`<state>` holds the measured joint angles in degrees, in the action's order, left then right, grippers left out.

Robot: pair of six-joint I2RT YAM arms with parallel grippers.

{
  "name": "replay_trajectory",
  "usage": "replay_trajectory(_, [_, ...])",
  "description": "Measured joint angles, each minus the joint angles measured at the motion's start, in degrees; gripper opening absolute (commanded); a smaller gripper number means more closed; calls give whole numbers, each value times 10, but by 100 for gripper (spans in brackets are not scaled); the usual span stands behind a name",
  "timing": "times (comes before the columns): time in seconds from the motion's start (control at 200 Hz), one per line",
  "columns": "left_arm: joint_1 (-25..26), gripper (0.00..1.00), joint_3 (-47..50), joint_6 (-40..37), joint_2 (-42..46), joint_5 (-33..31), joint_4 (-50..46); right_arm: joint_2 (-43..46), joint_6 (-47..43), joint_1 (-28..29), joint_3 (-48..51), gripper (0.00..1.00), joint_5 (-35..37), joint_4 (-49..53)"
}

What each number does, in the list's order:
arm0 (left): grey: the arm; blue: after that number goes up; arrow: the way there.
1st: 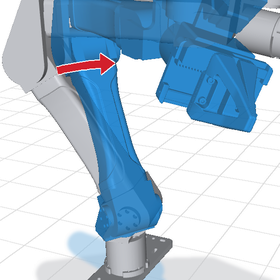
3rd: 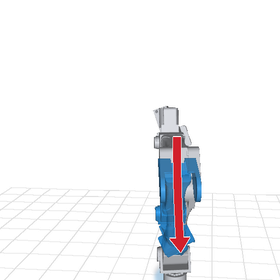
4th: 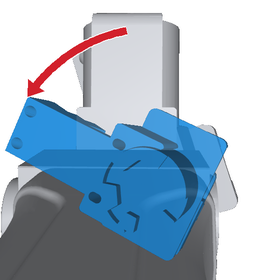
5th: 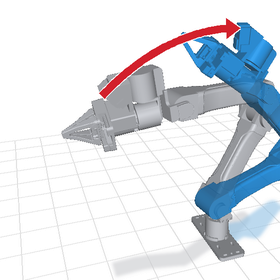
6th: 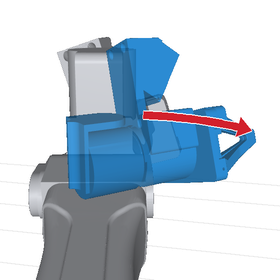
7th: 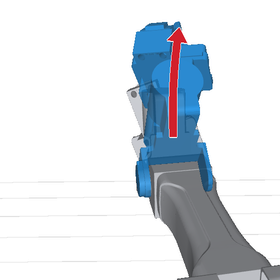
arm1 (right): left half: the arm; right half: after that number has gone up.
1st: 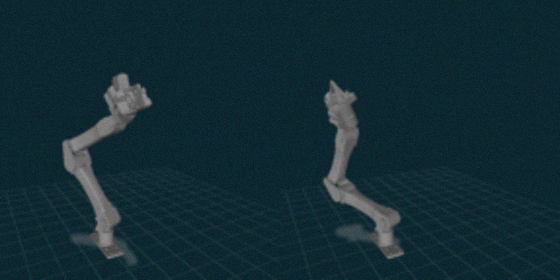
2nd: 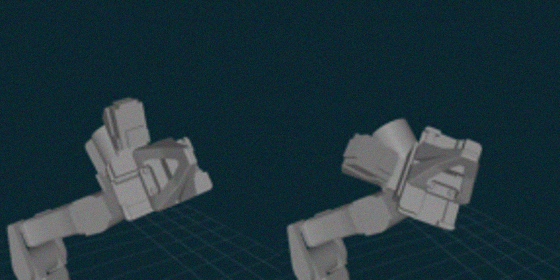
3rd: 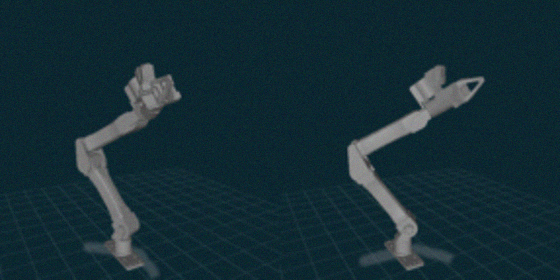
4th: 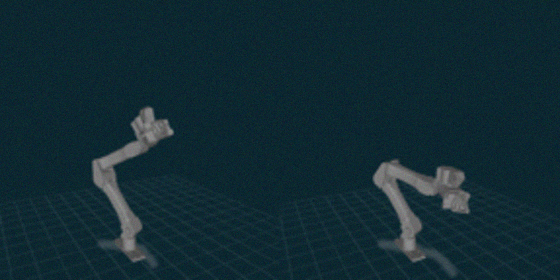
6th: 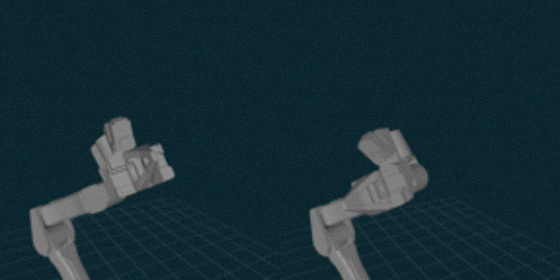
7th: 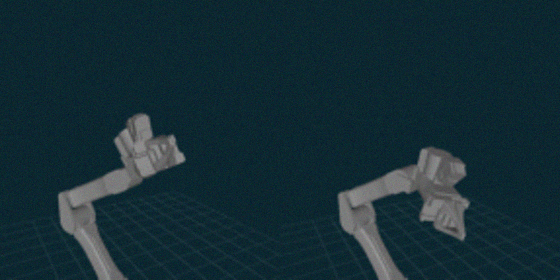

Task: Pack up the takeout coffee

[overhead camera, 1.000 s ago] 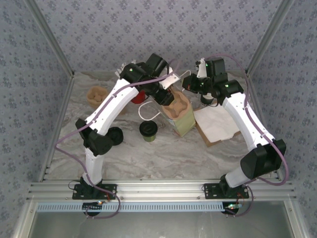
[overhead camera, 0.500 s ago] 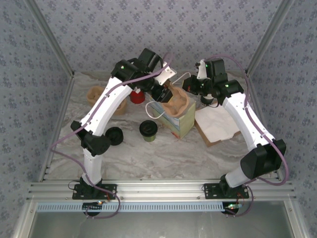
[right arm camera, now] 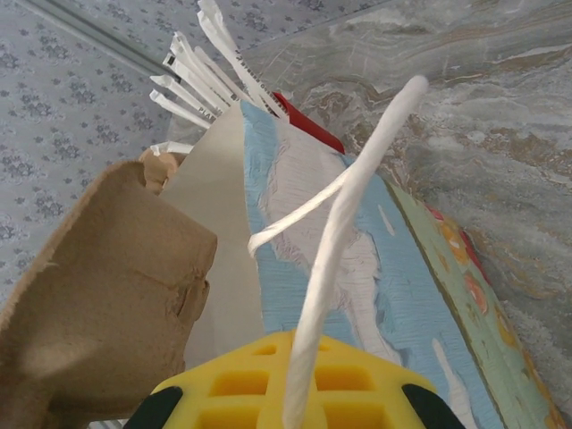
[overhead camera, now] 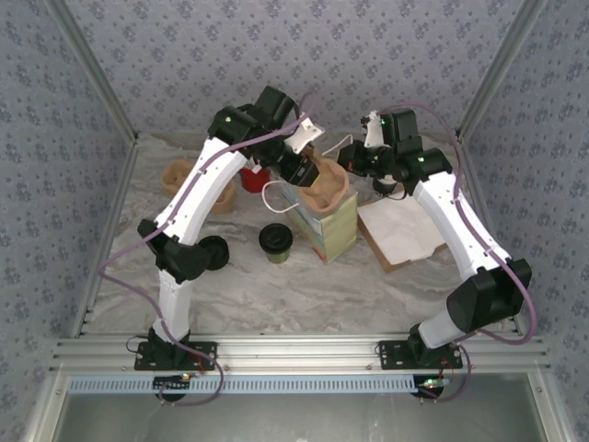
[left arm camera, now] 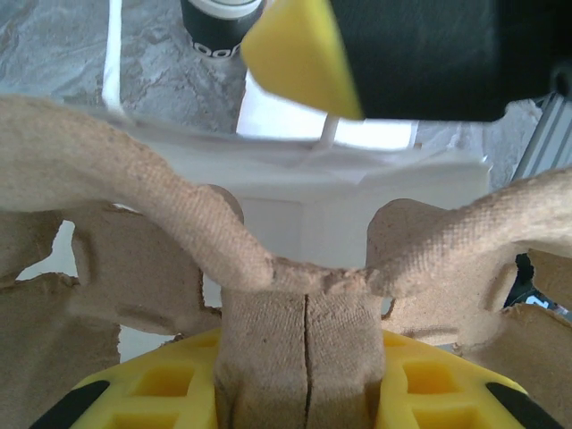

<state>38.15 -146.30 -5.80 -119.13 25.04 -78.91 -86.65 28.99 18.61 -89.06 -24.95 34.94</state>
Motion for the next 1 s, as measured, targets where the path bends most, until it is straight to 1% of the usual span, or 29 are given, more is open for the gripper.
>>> replay_trajectory(0.21, [1,32,-92,-9,-38,12,-43,0,-12,12,0,0,-4,0])
replay_trajectory(0.495, [1,31,-88,-17,-51,6,-64,0,-16,12,0,0,-3,2])
replay_trajectory(0.71, [1,31,16,-19,-12,5,-28,0,-16,11,0,0,-3,6])
replay_trajectory(0.869, [1,31,125,-16,45,1,31,0,-16,12,0,0,-3,9])
replay_trajectory(0.999, [1,31,156,-3,75,-9,58,0,-16,12,0,0,-4,8])
